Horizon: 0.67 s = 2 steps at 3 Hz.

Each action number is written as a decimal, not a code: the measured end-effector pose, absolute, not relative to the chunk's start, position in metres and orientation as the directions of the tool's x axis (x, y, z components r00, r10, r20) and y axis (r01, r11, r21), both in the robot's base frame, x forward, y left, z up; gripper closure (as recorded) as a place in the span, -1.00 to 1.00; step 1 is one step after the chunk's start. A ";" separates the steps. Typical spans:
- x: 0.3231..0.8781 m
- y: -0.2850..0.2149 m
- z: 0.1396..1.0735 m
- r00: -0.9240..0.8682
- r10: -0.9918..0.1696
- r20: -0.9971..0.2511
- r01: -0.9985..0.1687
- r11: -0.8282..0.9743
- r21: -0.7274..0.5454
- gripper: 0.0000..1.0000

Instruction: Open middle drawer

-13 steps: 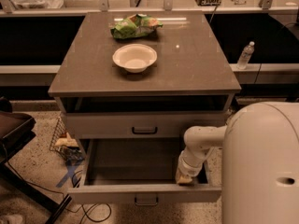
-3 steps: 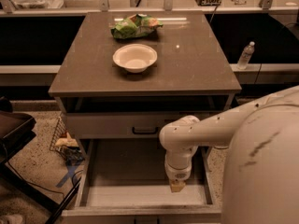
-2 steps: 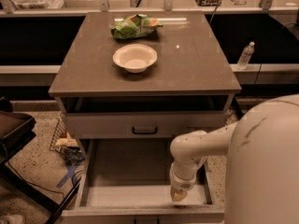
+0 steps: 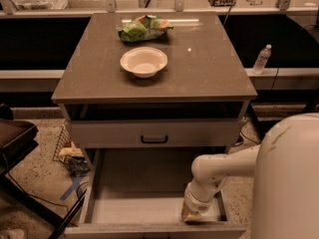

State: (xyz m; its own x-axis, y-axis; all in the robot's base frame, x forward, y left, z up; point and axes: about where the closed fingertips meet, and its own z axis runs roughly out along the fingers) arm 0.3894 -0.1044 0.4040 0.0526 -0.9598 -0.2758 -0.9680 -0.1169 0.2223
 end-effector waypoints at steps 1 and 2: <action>0.372 -0.106 0.405 0.036 -0.958 -0.286 -0.962 -0.111 0.249 1.00; 0.353 -0.108 0.417 0.020 -0.963 -0.270 -0.956 -0.098 0.277 1.00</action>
Offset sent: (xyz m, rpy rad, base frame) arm -0.0582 -0.0068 0.0293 -0.0300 0.0815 -0.0306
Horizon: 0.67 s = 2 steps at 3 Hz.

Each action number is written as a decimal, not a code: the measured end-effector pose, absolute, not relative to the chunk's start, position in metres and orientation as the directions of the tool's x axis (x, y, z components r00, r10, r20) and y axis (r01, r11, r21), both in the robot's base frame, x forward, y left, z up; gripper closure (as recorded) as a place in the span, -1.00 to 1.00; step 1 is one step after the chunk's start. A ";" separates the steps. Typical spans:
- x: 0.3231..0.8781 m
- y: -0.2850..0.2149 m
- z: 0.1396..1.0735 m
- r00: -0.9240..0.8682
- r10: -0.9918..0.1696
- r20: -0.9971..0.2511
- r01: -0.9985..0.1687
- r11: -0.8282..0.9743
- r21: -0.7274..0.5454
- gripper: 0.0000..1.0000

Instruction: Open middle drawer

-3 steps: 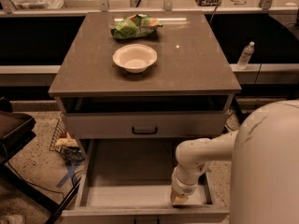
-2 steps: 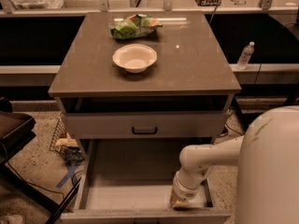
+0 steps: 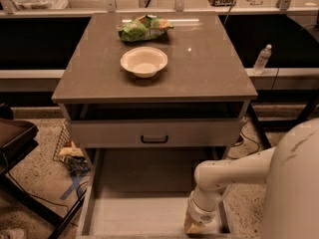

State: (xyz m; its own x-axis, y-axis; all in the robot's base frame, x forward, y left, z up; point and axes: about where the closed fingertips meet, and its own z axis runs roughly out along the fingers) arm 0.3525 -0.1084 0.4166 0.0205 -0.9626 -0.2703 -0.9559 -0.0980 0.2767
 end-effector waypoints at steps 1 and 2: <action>0.350 -0.109 0.417 0.020 -0.963 -0.268 -0.955 -0.098 0.281 0.53; 0.349 -0.109 0.416 0.020 -0.963 -0.268 -0.954 -0.099 0.283 0.09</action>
Offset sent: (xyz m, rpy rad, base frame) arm -0.0025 -0.0004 0.0008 -0.0021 0.0033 0.0002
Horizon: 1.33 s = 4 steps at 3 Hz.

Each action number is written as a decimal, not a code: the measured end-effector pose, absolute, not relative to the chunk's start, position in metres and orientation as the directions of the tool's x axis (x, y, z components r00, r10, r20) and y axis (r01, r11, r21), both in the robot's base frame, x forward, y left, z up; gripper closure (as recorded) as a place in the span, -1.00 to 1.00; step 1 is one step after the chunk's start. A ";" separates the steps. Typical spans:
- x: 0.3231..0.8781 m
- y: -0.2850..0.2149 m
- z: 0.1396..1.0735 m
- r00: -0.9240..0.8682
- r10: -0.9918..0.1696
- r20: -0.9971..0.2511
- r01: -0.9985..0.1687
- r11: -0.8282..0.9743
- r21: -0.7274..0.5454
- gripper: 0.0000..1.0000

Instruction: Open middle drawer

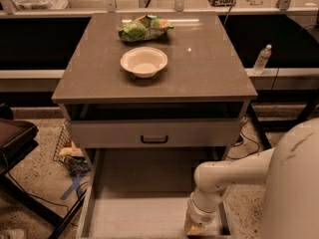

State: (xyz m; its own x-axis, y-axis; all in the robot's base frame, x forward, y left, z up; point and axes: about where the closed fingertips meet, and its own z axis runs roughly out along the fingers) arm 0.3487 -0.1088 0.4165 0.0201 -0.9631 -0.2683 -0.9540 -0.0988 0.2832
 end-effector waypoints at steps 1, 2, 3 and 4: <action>0.348 -0.109 0.416 0.020 -0.963 -0.268 -0.953 -0.099 0.286 -0.38; 0.347 -0.109 0.415 0.020 -0.963 -0.268 -0.952 -0.100 0.288 -0.86; 0.346 -0.109 0.415 0.020 -0.963 -0.268 -0.952 -0.100 0.288 -1.00; 0.346 -0.109 0.415 0.020 -0.963 -0.268 -0.952 -0.100 0.288 -1.00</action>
Offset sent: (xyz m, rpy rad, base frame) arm -0.0009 0.0000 -0.0005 -0.0001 0.0020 0.0006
